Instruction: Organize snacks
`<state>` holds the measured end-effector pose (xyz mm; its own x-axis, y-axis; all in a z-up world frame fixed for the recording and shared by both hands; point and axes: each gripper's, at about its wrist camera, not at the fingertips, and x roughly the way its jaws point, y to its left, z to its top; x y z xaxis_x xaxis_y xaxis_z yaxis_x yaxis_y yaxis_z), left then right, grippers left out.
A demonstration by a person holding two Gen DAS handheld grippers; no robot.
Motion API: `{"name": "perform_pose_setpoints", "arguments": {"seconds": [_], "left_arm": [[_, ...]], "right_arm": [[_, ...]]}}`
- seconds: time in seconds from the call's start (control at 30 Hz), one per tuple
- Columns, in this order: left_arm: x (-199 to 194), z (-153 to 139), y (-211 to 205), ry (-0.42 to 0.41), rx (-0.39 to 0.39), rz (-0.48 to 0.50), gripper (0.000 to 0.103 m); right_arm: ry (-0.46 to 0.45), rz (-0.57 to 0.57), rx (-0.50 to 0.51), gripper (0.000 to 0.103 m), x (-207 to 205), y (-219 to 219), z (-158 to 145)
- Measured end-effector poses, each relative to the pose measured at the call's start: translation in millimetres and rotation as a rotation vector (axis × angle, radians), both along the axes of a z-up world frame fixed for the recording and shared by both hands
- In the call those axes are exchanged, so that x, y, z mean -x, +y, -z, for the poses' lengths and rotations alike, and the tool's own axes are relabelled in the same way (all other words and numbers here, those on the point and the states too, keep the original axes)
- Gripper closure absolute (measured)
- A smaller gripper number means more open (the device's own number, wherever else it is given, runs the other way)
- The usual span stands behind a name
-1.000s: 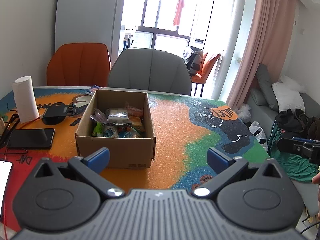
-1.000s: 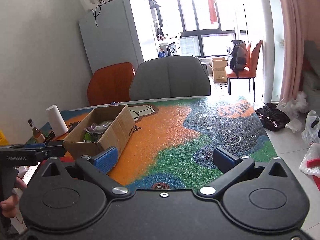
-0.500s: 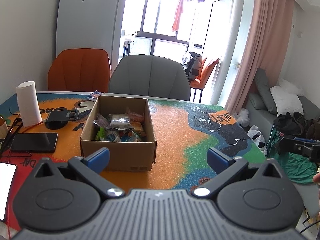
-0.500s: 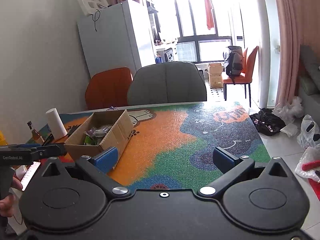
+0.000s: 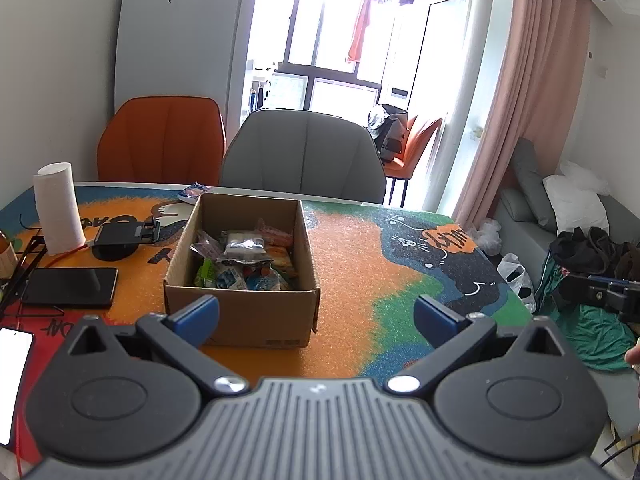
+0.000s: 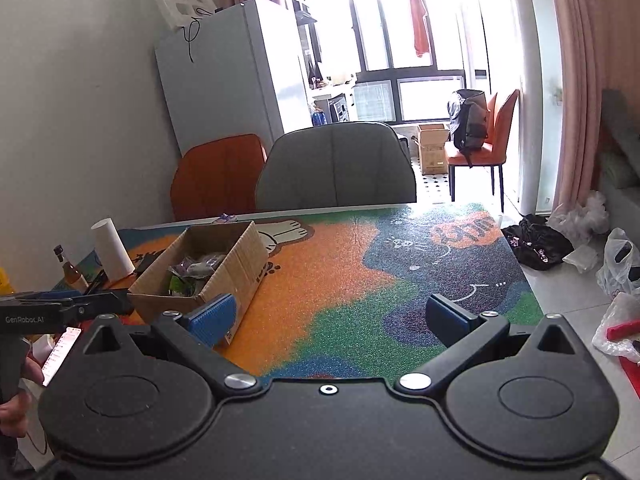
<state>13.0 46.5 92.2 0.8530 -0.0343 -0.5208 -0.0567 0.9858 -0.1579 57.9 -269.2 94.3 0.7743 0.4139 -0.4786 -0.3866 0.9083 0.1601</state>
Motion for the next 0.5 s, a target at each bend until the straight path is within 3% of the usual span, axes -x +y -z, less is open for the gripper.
{"name": "perform_pose_setpoints", "arguments": {"seconds": [0.5], "left_arm": [[-1.4,-0.5,2.6,0.005,-0.011,-0.009,0.0]], "right_arm": [[-0.002,-0.016,0.013,0.0,-2.1,5.6,-2.0]]}}
